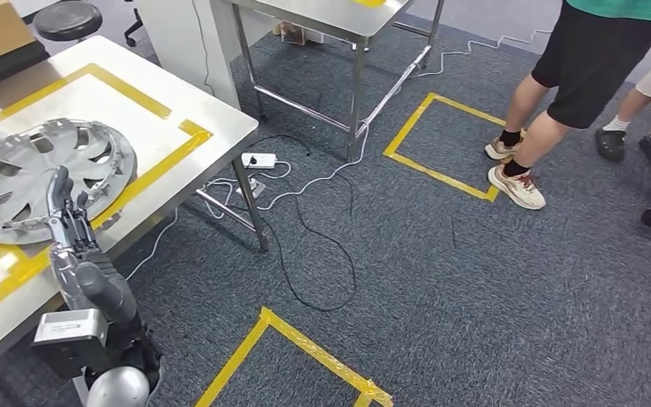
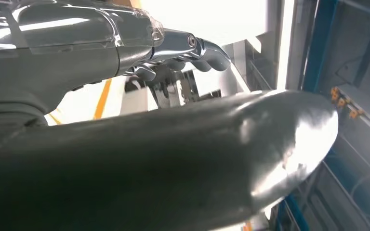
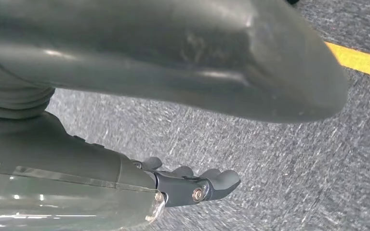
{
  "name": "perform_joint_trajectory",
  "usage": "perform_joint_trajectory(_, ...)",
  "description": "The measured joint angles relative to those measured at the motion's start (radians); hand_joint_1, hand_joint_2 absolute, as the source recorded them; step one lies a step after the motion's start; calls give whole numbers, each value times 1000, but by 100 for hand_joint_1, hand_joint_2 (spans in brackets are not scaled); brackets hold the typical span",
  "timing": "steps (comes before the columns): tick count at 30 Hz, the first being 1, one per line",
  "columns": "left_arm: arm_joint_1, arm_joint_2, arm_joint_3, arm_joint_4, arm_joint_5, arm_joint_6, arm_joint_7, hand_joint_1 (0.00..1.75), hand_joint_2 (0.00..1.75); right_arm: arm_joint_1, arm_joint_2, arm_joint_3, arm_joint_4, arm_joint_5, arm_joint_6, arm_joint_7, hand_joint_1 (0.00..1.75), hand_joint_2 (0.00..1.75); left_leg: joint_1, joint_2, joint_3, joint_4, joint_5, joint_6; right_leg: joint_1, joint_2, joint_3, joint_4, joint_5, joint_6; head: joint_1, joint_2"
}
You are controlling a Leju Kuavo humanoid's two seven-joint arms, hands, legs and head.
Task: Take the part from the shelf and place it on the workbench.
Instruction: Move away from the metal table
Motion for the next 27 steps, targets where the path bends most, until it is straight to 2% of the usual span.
perform_joint_trajectory(1,2,0,2,-2,0,0,0,0,0,-1,2,0,0,1,-1,0,0,0,3,-29,24,-55,24,2,0,11,0,5,-5,4,1,0)
perform_joint_trajectory(2,6,0,4,-5,3,0,-1,0,0,-3,3,0,0,1,-1,0,0,0,4,-54,40,-93,35,4,-3,23,-4,9,-8,9,2,0)
perform_joint_trajectory(3,9,0,6,-7,6,0,-1,0,0,-4,4,0,1,2,-1,-1,0,0,5,-65,45,-104,31,6,-6,34,-9,12,-10,15,3,0)
perform_joint_trajectory(5,13,1,10,-12,16,0,-4,0,0,-5,7,0,1,2,-2,-1,0,0,2,-41,51,-111,27,9,-12,61,-15,12,-9,27,3,0)
perform_joint_trajectory(6,13,0,11,-13,19,0,-6,0,0,-5,9,0,1,1,-2,-1,0,0,3,-27,55,-115,26,13,-12,61,-15,14,-11,31,3,0)
perform_joint_trajectory(7,14,0,13,-15,21,0,-9,0,0,-5,11,0,1,1,-3,-1,0,0,3,-9,61,-119,25,17,-11,41,-21,28,-21,36,6,0)
perform_joint_trajectory(8,15,-1,13,-16,21,0,-11,0,0,-6,13,0,0,1,-3,-2,0,0,4,9,67,-123,23,22,-10,11,-36,60,-39,41,7,0)
perform_joint_trajectory(10,20,-2,16,-18,25,0,-17,0,0,-9,17,0,0,3,-2,-2,0,0,1,47,76,-126,17,30,-13,-52,-96,176,-96,52,12,0)
perform_joint_trajectory(11,22,-2,16,-18,29,0,-20,0,0,-9,18,0,0,3,-2,-1,0,0,-1,64,78,-126,14,31,-18,-62,-133,242,-120,57,12,0)
perform_joint_trajectory(12,24,-3,17,-18,34,0,-23,0,0,-8,18,0,0,2,-3,0,0,0,-1,79,80,-126,11,30,-22,-64,-161,289,-132,61,12,0)
perform_joint_trajectory(13,25,-3,17,-18,39,0,-25,0,0,-4,18,0,0,1,-4,1,0,0,-2,93,83,-126,7,28,-26,-66,-171,301,-122,64,12,0)
perform_joint_trajectory(14,25,-3,17,-18,43,0,-27,0,0,-1,19,0,1,0,-5,2,0,0,-2,105,87,-125,4,26,-29,-68,-164,279,-97,66,12,0)
perform_joint_trajectory(16,25,-4,18,-18,46,0,-29,0,0,4,18,0,1,0,-6,2,0,0,-1,124,99,-126,-5,18,-29,-90,-97,140,-19,63,12,0)
perform_joint_trajectory(17,25,-4,18,-18,47,0,-29,0,0,4,18,0,2,0,-6,2,0,0,-2,132,103,-126,-8,14,-26,-104,-67,79,2,58,11,0)
perform_joint_trajectory(18,25,-4,18,-18,47,0,-30,0,0,4,18,0,2,-1,-6,2,0,0,-3,138,106,-127,-11,9,-22,-115,-46,36,13,51,11,0)
perform_joint_trajectory(19,25,-4,18,-18,47,0,-30,0,0,4,18,0,2,-1,-6,2,0,0,-3,143,107,-129,-12,4,-17,-119,-40,23,9,44,11,0)
perform_joint_trajectory(21,25,-5,18,-18,47,0,-30,0,0,5,18,0,2,-1,-6,2,0,0,0,153,114,-135,-14,-8,-10,-108,-39,18,5,30,11,0)
perform_joint_trajectory(22,25,-5,18,-18,47,0,-30,0,0,6,17,0,2,-2,-7,3,0,0,2,150,120,-139,-17,-15,-10,-101,-35,11,7,23,10,0)
perform_joint_trajectory(24,24,-5,18,-18,47,0,-30,0,0,6,16,0,3,-5,-7,5,0,0,5,98,112,-106,-44,-23,-13,-87,-20,-5,11,10,7,0)
perform_joint_trajectory(25,24,-6,18,-17,47,0,-31,0,0,5,15,0,3,-7,-8,6,0,0,6,67,90,-61,-68,-23,-14,-81,-15,-9,13,5,4,0)
perform_joint_trajectory(26,24,-6,18,-15,47,0,-32,0,0,3,15,-1,3,-9,-7,7,0,0,5,44,52,10,-99,-22,-12,-72,-12,-10,12,2,1,0)
perform_joint_trajectory(27,24,-6,18,-13,46,0,-32,0,0,1,14,-1,3,-11,-6,7,0,0,4,40,9,80,-123,-20,-10,-62,-11,-10,10,-1,-1,0)
